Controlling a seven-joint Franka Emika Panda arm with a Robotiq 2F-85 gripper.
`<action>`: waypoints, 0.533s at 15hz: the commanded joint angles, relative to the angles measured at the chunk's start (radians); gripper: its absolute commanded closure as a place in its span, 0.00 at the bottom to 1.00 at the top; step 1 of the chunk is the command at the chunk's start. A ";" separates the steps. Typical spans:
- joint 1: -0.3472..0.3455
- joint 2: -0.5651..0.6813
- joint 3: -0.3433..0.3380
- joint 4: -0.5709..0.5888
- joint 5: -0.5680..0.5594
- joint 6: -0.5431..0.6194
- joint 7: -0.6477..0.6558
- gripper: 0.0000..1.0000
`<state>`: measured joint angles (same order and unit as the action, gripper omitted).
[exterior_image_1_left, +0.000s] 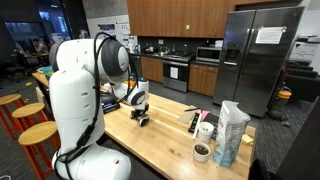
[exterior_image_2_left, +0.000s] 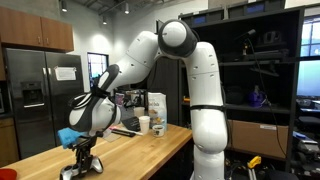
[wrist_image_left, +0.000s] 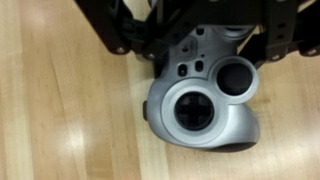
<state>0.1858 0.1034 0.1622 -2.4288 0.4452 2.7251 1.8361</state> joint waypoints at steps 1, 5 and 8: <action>0.004 0.029 0.003 -0.026 0.078 0.067 0.119 0.53; 0.006 0.050 0.017 -0.034 0.176 0.126 0.225 0.53; 0.006 0.054 0.035 -0.029 0.311 0.158 0.247 0.53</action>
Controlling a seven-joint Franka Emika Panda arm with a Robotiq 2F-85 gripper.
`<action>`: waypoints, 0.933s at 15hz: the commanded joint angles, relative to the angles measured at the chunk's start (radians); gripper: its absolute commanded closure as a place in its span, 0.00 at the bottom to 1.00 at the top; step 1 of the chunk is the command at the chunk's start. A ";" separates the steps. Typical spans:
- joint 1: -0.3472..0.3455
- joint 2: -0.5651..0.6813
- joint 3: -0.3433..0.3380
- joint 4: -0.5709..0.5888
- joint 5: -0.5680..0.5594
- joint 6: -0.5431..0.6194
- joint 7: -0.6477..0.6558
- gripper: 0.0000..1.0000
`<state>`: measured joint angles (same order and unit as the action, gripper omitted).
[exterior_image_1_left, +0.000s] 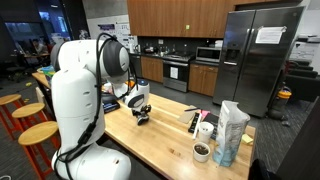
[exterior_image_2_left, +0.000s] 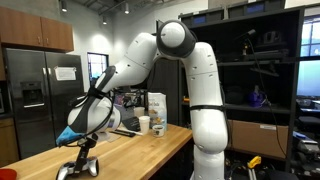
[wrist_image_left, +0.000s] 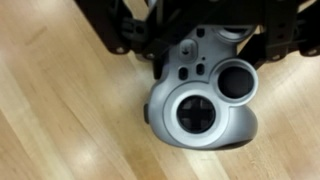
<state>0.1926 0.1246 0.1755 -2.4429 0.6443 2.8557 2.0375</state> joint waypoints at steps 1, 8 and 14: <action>0.003 0.035 0.025 -0.015 0.156 0.039 0.055 0.53; 0.012 0.002 0.025 0.004 0.351 0.074 0.037 0.28; 0.012 -0.001 0.028 0.006 0.365 0.060 0.051 0.03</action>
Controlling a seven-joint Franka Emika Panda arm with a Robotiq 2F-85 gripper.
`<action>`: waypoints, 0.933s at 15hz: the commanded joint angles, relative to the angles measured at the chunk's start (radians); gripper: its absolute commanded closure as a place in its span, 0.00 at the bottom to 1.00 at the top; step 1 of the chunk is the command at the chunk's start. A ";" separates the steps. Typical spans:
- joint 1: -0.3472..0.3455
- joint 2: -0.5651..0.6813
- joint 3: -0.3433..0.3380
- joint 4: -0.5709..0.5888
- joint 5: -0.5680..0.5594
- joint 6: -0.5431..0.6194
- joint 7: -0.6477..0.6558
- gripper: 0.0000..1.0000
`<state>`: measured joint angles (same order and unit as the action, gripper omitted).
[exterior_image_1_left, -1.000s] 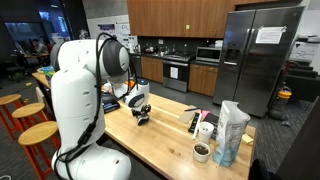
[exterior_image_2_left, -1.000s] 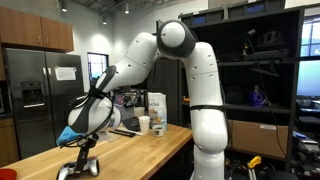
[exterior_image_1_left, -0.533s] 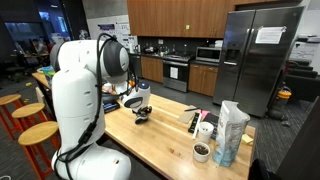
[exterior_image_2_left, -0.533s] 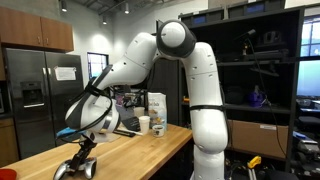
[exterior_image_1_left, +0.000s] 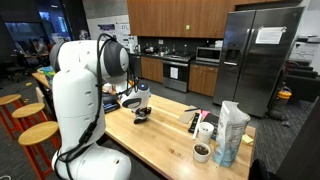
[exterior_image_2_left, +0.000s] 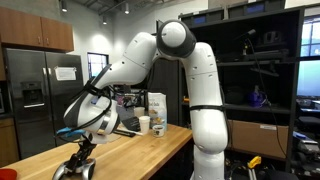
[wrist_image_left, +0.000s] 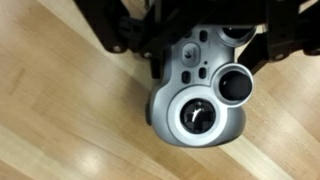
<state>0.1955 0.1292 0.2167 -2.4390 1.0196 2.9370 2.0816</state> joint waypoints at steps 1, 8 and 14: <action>0.011 -0.003 -0.017 -0.002 -0.028 -0.018 0.010 0.00; 0.022 0.004 -0.056 -0.042 -0.303 -0.062 0.111 0.00; 0.026 -0.037 -0.115 -0.024 -0.716 -0.145 0.318 0.00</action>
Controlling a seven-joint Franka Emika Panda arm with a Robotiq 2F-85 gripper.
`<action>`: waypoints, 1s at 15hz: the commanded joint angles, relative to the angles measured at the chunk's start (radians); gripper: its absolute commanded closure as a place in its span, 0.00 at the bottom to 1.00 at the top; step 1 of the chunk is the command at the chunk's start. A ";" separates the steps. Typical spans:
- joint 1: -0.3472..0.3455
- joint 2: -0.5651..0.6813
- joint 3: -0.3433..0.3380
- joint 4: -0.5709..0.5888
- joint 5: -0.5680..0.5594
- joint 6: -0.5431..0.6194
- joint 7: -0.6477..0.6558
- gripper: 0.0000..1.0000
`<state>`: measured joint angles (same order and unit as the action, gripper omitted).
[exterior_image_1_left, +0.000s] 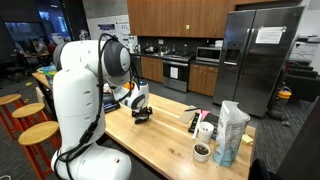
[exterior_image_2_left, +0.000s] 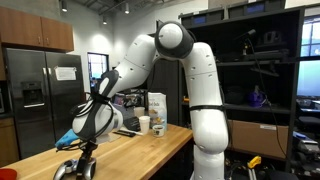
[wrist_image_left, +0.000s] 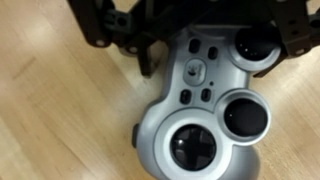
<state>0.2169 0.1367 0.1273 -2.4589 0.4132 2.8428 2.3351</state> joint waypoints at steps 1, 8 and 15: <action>0.004 -0.048 -0.024 0.002 -0.138 -0.063 0.076 0.00; -0.002 -0.063 -0.012 0.030 -0.228 -0.100 0.086 0.00; -0.010 -0.034 0.001 0.065 -0.203 -0.096 0.067 0.00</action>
<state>0.2156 0.1033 0.1215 -2.3941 0.2088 2.7482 2.4051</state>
